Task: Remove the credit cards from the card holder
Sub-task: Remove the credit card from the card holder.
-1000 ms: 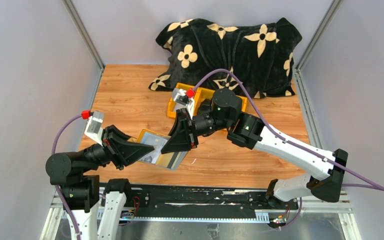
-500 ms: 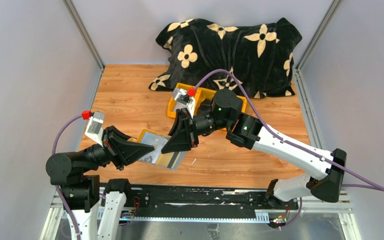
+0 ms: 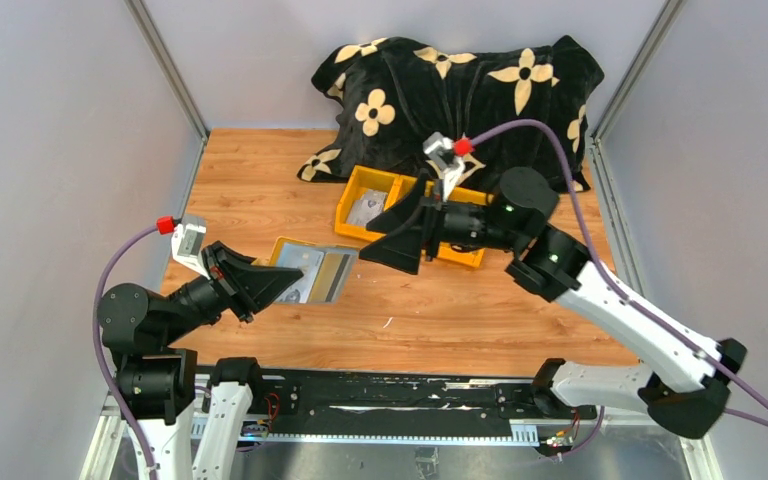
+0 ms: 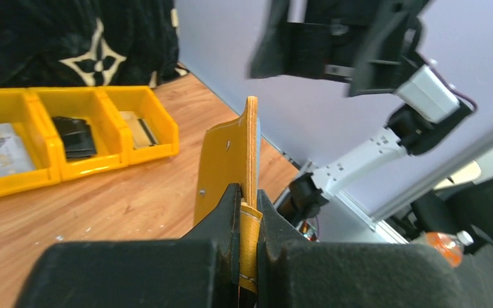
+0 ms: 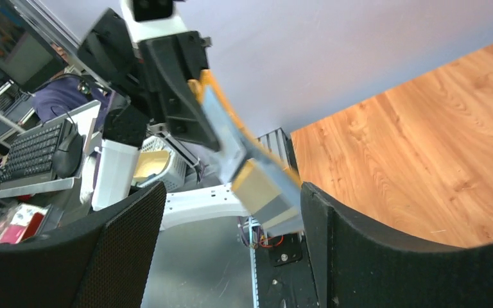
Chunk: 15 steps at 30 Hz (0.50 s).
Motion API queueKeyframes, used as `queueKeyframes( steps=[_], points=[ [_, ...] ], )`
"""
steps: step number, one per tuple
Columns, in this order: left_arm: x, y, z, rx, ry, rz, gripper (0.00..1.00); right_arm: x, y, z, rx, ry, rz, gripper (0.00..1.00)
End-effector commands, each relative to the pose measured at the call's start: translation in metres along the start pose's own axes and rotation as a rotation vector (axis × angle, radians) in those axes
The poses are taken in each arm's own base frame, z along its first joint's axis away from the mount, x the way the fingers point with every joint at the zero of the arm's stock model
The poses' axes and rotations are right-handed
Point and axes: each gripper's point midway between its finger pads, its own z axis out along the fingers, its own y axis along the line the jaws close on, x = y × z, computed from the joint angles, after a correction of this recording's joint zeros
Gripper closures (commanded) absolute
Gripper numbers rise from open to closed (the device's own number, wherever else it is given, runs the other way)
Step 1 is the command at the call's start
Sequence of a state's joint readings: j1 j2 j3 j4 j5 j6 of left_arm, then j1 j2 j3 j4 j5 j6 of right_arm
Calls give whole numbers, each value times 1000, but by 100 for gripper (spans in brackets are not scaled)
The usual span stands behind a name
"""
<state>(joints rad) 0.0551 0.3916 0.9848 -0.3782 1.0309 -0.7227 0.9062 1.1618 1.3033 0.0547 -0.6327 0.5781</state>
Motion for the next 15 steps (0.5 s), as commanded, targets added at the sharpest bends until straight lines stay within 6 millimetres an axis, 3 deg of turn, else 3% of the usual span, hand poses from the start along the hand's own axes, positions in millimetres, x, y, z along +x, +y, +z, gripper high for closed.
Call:
queueKeyframes(
  steps=[1, 9, 15],
  points=[
    [-13, 14, -1, -107, -72, 47, 100, -9, -7, -20, 112, -79, -1, 21],
    [-16, 11, 0, -87, -83, 31, 100, 19, 29, 8, -175, -17, 173, 27],
    [-15, 4, 0, -54, -71, 23, 100, 35, 39, 28, -285, 32, 250, 29]
  ],
)
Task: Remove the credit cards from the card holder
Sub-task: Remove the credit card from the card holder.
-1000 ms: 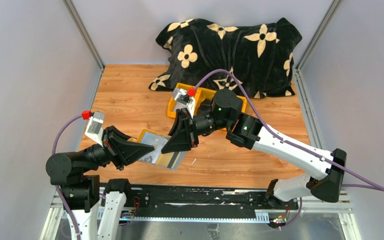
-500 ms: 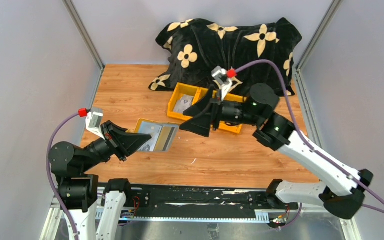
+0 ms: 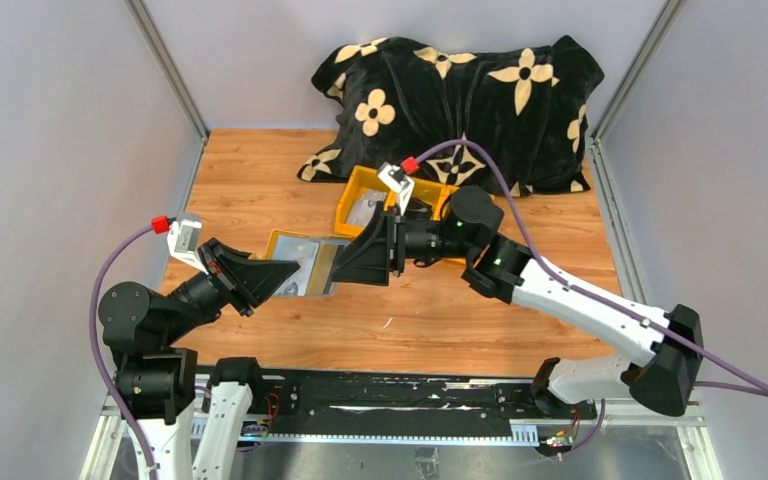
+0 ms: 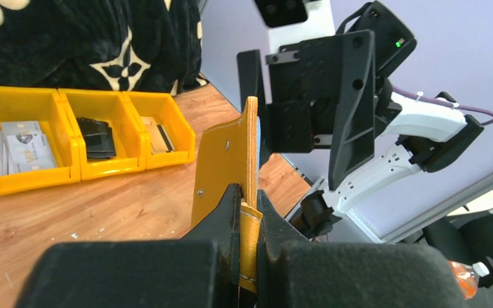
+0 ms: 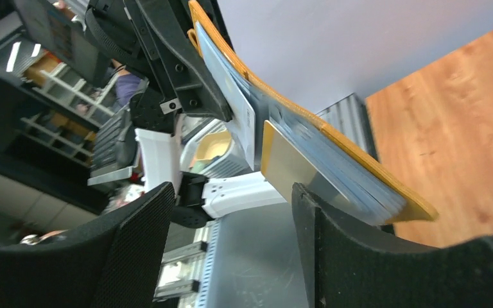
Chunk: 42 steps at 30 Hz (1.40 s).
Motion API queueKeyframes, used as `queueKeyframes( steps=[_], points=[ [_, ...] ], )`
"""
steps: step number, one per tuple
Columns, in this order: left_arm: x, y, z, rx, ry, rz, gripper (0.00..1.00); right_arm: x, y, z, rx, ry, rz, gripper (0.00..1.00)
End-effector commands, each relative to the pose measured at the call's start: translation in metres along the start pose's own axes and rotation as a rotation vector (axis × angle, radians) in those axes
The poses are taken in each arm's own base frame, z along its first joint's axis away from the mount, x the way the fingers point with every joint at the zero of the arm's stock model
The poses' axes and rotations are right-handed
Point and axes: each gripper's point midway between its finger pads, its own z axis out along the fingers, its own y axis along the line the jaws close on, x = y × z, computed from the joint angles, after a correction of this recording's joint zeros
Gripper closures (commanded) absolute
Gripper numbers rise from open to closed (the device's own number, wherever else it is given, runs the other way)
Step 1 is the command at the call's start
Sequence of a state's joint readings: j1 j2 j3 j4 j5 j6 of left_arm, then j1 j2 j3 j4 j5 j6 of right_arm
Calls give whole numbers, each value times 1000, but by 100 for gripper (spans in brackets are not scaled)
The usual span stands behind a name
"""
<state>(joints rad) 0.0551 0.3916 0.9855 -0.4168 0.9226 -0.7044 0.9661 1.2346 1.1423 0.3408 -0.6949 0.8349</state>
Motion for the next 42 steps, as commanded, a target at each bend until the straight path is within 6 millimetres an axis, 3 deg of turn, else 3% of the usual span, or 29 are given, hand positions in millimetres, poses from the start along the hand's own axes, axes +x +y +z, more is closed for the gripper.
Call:
queueKeyframes(
  steps=[1, 15, 18, 24, 29, 37, 42],
  points=[
    [-8, -15, -2, 45, -21, 38, 100, 3, 33, 9, -170, 26, 31, 30],
    [-10, -25, -3, 86, -16, 8, 100, 14, 5, 33, -142, 41, 99, 36],
    [-6, -28, -3, 110, -3, 0, 100, 8, 12, 37, -186, 26, 105, 40],
    [-4, -28, -4, 114, 5, -6, 100, 0, 32, 43, -306, 11, 123, 52],
    [-4, -27, -3, 111, 5, -7, 100, -1, 38, 40, -352, -6, 133, 60],
    [-7, -31, -4, 117, -3, -23, 100, 3, 33, 36, -337, -34, 123, 99],
    [-6, -37, -3, 153, 17, -80, 97, 5, 36, 30, -347, -50, 106, 100]
  ],
)
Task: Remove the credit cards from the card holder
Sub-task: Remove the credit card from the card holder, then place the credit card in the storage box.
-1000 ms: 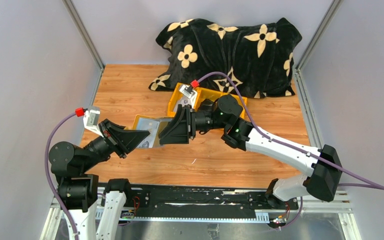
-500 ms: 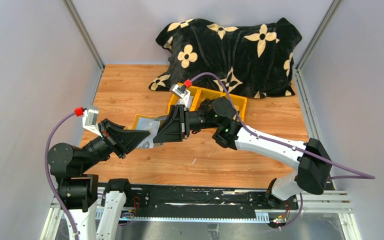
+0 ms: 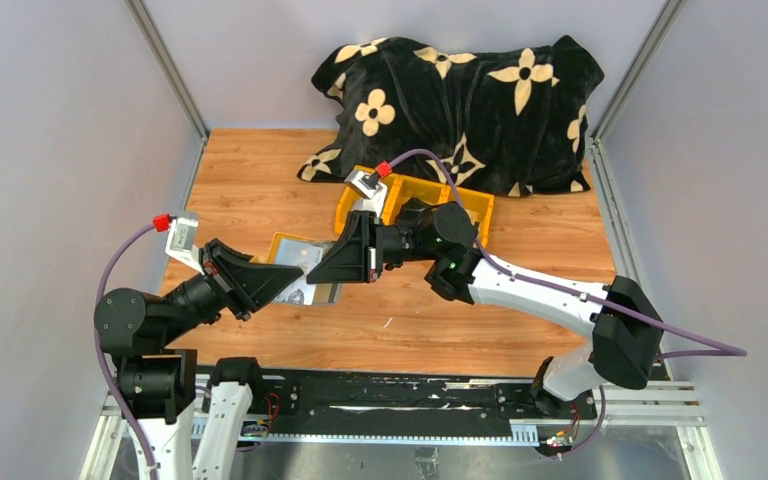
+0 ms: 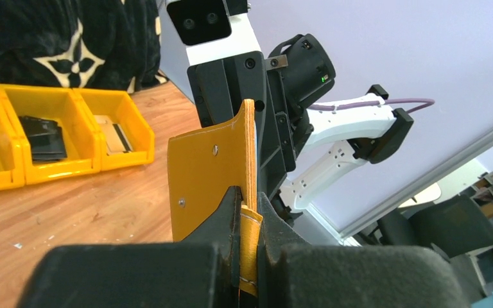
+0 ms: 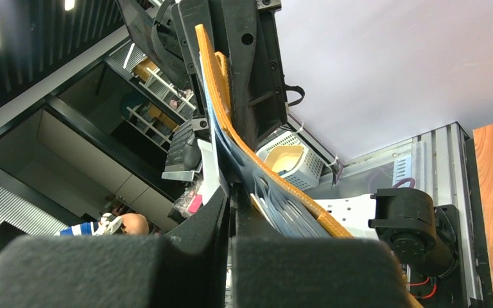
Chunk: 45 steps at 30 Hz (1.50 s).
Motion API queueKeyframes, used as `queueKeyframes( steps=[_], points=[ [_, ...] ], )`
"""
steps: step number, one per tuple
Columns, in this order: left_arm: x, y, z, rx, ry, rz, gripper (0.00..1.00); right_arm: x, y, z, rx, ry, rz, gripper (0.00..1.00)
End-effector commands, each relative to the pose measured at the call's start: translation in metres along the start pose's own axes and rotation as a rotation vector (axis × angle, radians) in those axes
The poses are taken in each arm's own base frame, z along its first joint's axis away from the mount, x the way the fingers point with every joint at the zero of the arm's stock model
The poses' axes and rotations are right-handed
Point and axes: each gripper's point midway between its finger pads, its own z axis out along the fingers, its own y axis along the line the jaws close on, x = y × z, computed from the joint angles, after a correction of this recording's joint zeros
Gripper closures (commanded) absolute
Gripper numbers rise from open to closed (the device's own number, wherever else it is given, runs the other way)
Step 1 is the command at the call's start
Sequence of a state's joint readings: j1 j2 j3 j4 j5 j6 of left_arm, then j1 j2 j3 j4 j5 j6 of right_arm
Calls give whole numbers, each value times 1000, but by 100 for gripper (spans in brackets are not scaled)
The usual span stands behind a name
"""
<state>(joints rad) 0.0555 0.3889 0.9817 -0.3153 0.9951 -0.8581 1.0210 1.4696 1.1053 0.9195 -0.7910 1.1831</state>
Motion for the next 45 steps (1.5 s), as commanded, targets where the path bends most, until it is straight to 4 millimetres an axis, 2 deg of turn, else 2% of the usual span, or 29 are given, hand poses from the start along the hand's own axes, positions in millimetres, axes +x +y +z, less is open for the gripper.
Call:
queueKeyframes(
  steps=[1, 22, 27, 32, 34, 38, 42, 43, 45],
  points=[
    [-3, -14, 0, 63, 8, -12, 97, -1, 25, -5, -68, -27, -58, 100],
    [-27, -20, -1, -8, -83, 27, 100, 10, 28, -23, -4, -24, -153, 100],
    [-29, -13, -3, -57, -81, 108, 100, 11, 19, -45, 105, 24, -186, 100],
    [-36, 8, -11, -210, -96, 242, 100, -7, 9, -84, 252, -8, -237, 100],
    [-37, 15, -15, -259, -103, 272, 100, -16, -1, -98, 334, -28, -254, 100],
    [-32, 12, -15, -232, -75, 308, 100, -41, -37, -126, 538, -57, -232, 100],
    [-22, 13, -14, -204, -35, 299, 100, -64, -93, -154, 741, -75, -174, 100],
    [-20, 14, -14, -203, -24, 300, 100, -68, -114, -163, 809, -59, -152, 100],
    [-14, 16, -14, -195, 2, 294, 100, -82, -139, -171, 905, -45, -183, 100]
  ],
)
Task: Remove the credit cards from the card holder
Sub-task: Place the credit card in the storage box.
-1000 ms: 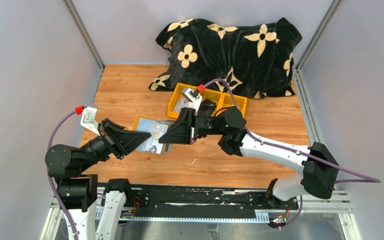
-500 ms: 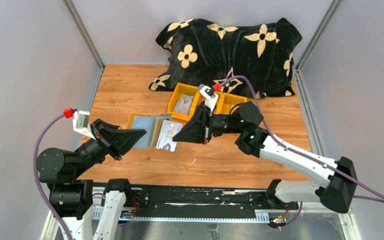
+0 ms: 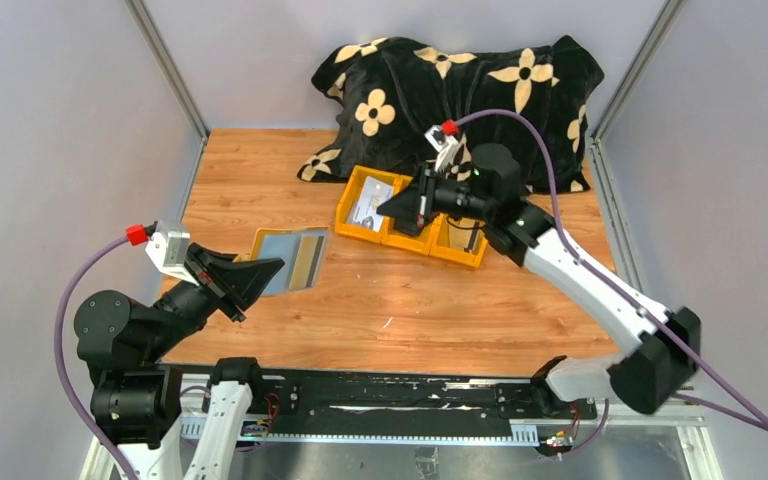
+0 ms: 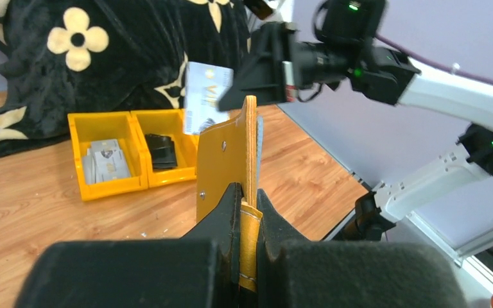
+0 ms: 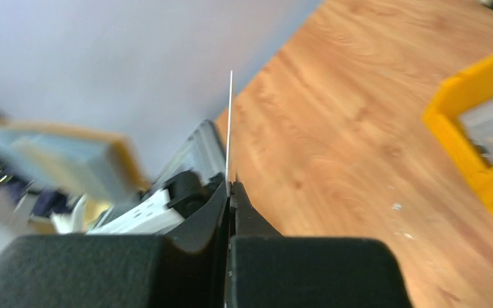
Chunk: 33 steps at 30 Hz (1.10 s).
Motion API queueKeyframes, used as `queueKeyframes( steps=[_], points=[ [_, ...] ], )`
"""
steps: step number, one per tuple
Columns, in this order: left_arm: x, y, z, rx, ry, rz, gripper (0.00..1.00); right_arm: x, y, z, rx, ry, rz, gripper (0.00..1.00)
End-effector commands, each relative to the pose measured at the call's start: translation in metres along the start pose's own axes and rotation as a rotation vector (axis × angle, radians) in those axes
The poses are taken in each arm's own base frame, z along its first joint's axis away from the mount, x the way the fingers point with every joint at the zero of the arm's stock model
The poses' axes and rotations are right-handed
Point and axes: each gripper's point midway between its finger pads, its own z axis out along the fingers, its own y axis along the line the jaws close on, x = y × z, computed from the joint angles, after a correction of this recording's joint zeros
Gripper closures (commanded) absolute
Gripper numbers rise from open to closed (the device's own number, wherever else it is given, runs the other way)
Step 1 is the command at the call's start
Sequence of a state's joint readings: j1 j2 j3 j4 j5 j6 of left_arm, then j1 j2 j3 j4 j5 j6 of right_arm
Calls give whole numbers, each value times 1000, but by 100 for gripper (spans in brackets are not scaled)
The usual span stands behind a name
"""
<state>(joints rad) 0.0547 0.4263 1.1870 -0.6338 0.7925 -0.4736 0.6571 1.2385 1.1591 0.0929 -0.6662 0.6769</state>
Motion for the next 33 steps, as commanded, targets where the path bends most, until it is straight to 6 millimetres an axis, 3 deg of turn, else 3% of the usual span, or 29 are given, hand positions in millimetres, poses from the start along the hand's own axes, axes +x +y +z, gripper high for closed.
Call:
queueKeyframes(
  steps=[1, 5, 9, 17, 24, 28, 33],
  points=[
    [11, -1, 1, 41, 51, 28, 100, 4, -83, 17, 281, 94, -27, 100],
    [18, -7, 1, 92, 85, 13, 100, -1, -135, 48, 378, 150, -43, 100],
    [22, -13, 0, 135, 109, 26, 100, 2, -200, 76, 475, 198, -17, 100],
    [32, -11, 1, 172, 143, 50, 100, 8, -279, 115, 546, 227, 28, 100],
    [34, -11, 0, 183, 143, 85, 100, 19, -326, 129, 585, 235, 67, 100],
    [35, -11, -1, 186, 146, 100, 100, 22, -337, 130, 602, 241, 80, 98],
    [35, -13, -2, 191, 156, 105, 100, 16, -335, 122, 645, 225, 69, 69]
  ],
)
